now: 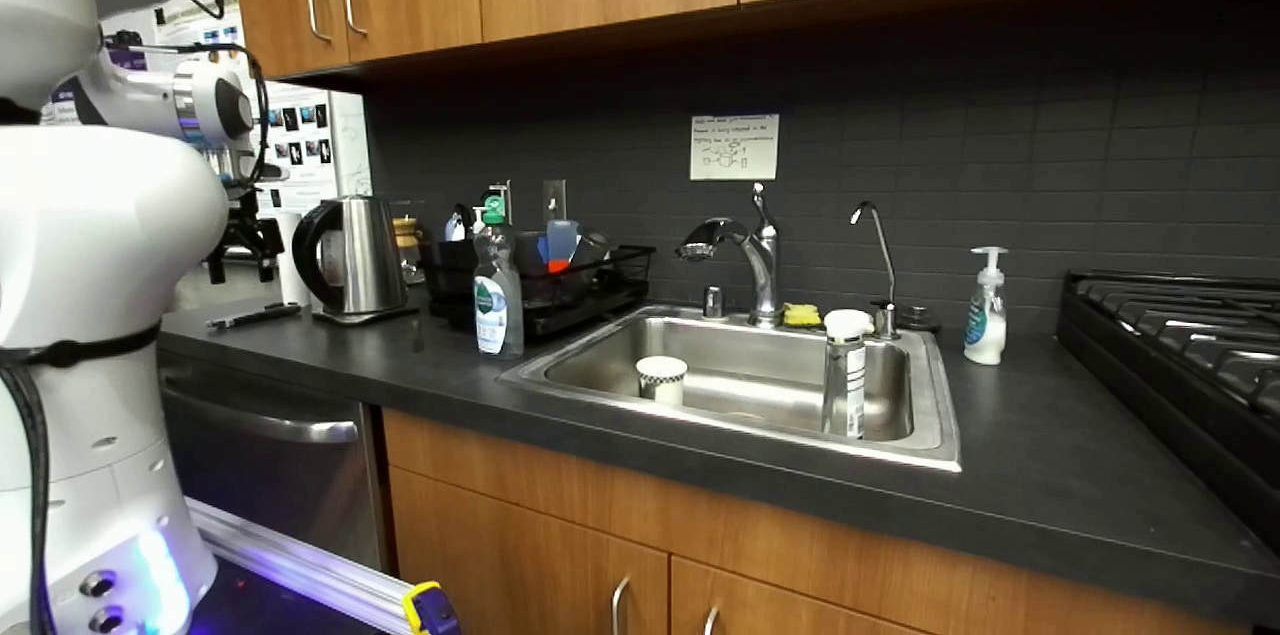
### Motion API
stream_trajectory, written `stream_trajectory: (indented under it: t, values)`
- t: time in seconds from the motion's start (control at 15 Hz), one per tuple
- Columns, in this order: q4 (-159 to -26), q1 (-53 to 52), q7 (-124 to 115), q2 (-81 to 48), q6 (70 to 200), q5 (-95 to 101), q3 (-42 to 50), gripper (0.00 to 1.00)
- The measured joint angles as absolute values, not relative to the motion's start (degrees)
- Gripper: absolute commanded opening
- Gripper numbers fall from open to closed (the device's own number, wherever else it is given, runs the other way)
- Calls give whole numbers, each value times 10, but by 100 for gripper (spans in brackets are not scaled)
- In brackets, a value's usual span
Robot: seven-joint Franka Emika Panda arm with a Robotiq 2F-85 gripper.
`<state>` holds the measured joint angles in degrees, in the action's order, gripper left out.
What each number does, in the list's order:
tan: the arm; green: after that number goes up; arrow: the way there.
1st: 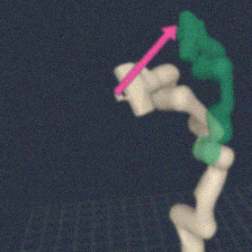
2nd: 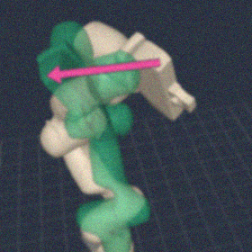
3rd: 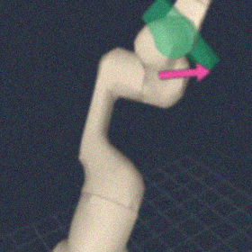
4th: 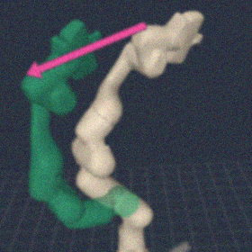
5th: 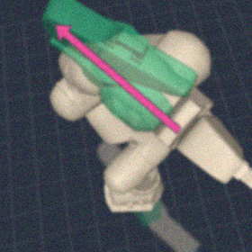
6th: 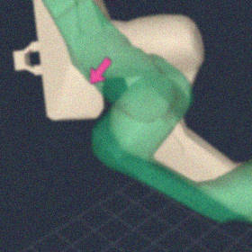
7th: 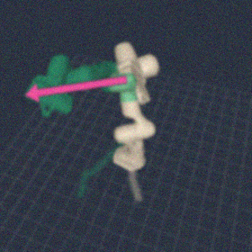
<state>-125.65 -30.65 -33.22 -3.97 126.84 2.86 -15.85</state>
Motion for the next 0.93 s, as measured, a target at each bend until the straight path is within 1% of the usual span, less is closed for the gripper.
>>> stream_trajectory:
  t: [0.4,0.93]
  values:
    - [-1334,-231,-171,13,1285,36,-159,100]
    - [-1389,-167,11,21,1402,62,-147,100]
